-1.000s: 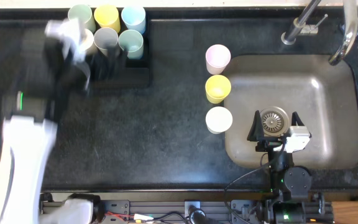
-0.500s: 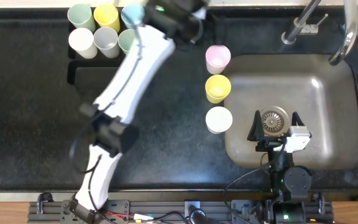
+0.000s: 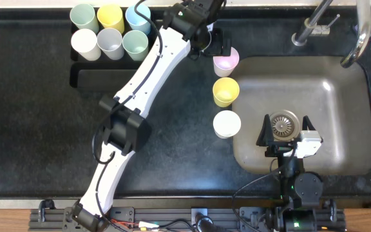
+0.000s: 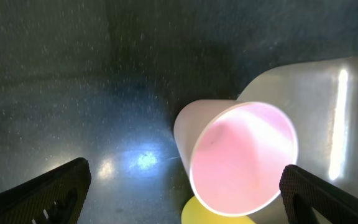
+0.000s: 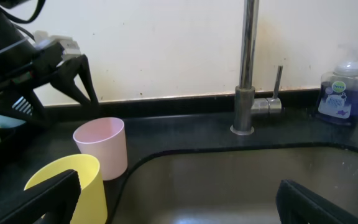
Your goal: Store Cups
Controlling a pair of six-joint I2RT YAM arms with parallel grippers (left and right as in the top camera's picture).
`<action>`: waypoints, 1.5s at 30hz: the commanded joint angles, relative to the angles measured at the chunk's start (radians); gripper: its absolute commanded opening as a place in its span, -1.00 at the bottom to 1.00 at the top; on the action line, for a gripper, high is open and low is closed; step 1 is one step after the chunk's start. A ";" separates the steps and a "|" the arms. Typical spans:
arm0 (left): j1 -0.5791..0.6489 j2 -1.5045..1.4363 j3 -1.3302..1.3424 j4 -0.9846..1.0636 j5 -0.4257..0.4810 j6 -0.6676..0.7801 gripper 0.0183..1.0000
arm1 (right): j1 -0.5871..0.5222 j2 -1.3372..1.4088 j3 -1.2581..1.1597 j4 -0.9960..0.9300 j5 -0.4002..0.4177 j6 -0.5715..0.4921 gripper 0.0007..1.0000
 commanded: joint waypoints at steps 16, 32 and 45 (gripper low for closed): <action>0.006 0.078 0.032 -0.053 0.004 -0.026 1.00 | -0.004 -0.008 -0.013 0.005 -0.007 -0.003 1.00; 0.031 0.033 0.032 0.013 -0.013 -0.029 -0.96 | -0.004 -0.008 -0.013 0.005 -0.007 -0.003 1.00; 0.406 -0.596 -0.035 -0.291 -0.153 -0.142 -0.96 | -0.004 -0.008 -0.013 0.005 -0.007 -0.003 1.00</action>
